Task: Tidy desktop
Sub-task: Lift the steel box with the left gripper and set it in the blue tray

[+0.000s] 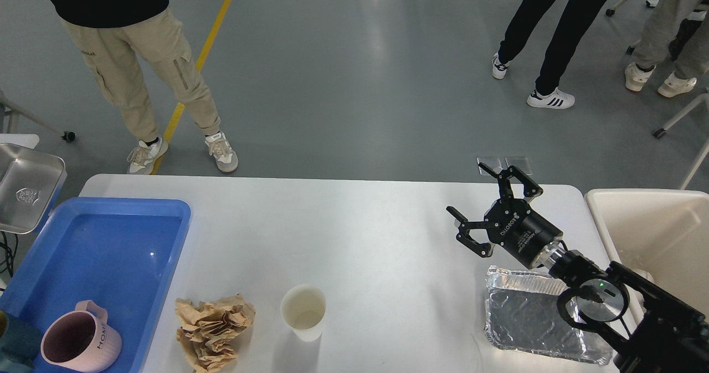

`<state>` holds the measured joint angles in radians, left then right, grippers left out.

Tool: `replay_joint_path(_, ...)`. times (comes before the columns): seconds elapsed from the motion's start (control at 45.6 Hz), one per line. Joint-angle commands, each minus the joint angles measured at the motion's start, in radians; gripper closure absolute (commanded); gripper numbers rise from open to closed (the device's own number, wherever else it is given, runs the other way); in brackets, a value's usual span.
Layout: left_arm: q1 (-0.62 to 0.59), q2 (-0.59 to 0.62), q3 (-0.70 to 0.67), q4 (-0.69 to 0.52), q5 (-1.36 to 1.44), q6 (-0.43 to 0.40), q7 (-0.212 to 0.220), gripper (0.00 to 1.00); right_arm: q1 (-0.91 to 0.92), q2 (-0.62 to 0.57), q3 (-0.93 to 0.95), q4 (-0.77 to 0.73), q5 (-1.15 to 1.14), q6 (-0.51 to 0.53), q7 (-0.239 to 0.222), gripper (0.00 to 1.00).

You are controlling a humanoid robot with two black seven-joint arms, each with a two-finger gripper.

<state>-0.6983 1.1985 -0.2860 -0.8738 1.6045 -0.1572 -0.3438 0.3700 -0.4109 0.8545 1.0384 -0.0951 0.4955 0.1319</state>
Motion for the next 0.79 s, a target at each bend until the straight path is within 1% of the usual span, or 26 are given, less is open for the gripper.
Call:
replay_joint_path(0.0, 0.014, -0.074, 0.004, 0.093, 0.002, 0.022, 0.002, 0.95, 0.0, 0.001, 0.0, 0.0, 0.0, 0.0, 0.0, 0.0)
replay_joint_path(0.197, 0.059, -0.154, 0.03, 0.127, 0.012, 0.039, 0.002, 0.95, 0.0, 0.001, 0.0, 0.002, 0.0, 0.0, 0.002, 0.0)
replay_joint_path(0.351, 0.059, -0.243, 0.077, 0.206, 0.046, 0.067, 0.0, 0.95, 0.0, 0.001, -0.002, 0.002, 0.0, 0.0, 0.002, 0.0)
replay_joint_path(0.439, 0.057, -0.286, 0.09, 0.24, 0.046, 0.068, 0.0, 0.95, -0.002, 0.0, -0.002, 0.002, 0.0, 0.0, 0.0, 0.0)
replay_joint_path(0.614, 0.054, -0.342, 0.093, 0.28, 0.046, 0.07, 0.0, 0.94, -0.006, 0.001, 0.0, 0.0, 0.0, 0.0, 0.0, 0.0)
replay_joint_path(0.767, 0.057, -0.365, 0.114, 0.289, 0.046, 0.071, 0.0, 0.94, -0.006, 0.001, 0.0, 0.0, 0.0, 0.0, 0.002, 0.0)
